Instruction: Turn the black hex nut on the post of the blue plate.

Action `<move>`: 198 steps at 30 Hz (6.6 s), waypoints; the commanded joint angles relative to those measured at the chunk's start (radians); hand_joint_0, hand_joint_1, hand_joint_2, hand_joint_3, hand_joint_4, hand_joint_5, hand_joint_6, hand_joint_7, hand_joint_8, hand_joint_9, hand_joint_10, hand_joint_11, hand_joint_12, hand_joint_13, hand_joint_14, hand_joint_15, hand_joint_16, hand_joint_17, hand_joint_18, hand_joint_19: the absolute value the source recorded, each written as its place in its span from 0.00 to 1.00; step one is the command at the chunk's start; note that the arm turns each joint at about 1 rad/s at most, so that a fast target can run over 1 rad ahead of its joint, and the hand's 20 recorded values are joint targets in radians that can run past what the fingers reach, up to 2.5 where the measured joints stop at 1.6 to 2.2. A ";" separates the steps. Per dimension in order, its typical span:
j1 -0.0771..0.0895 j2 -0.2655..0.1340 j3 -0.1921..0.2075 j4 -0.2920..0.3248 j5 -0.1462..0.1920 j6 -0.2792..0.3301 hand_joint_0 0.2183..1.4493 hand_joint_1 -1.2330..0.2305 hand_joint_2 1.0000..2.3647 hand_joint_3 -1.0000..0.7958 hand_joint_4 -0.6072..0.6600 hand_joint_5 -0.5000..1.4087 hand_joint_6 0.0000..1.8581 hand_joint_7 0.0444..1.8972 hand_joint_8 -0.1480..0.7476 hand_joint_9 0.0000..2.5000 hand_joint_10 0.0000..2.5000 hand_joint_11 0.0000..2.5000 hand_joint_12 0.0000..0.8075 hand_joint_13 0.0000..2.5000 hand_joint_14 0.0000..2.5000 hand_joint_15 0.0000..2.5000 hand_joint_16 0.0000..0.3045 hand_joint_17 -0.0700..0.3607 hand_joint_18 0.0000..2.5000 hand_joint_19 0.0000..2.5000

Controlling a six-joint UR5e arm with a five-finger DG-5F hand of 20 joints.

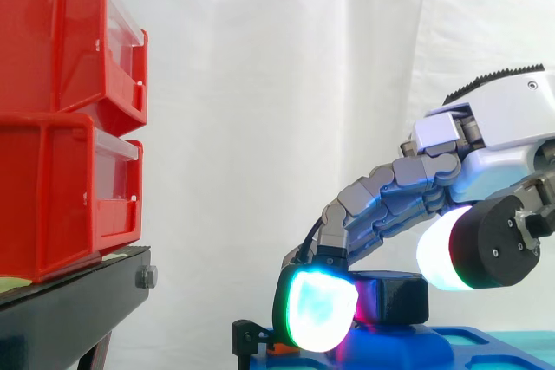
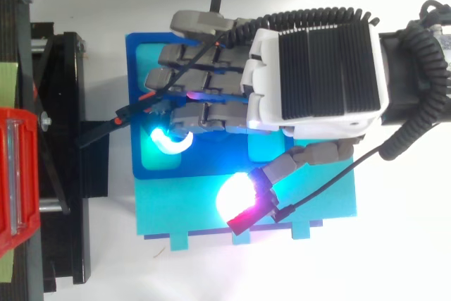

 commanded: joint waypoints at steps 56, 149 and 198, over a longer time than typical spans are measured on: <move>-0.105 0.002 0.040 -0.057 -0.170 -0.017 0.22 0.56 0.00 0.28 0.62 0.16 0.27 0.39 0.42 0.11 0.00 0.00 0.43 0.05 0.00 0.00 0.17 0.44 0.00 0.02; 0.030 -0.002 0.080 -0.094 0.032 -0.041 0.22 0.57 0.00 0.28 0.62 0.16 0.27 0.39 0.42 0.10 0.00 0.00 0.44 0.04 0.00 0.00 0.18 0.45 0.00 0.02; -0.048 -0.002 0.083 -0.076 -0.065 -0.034 0.22 0.57 0.00 0.28 0.63 0.16 0.27 0.39 0.42 0.10 0.00 0.00 0.44 0.04 0.00 0.00 0.18 0.45 0.00 0.02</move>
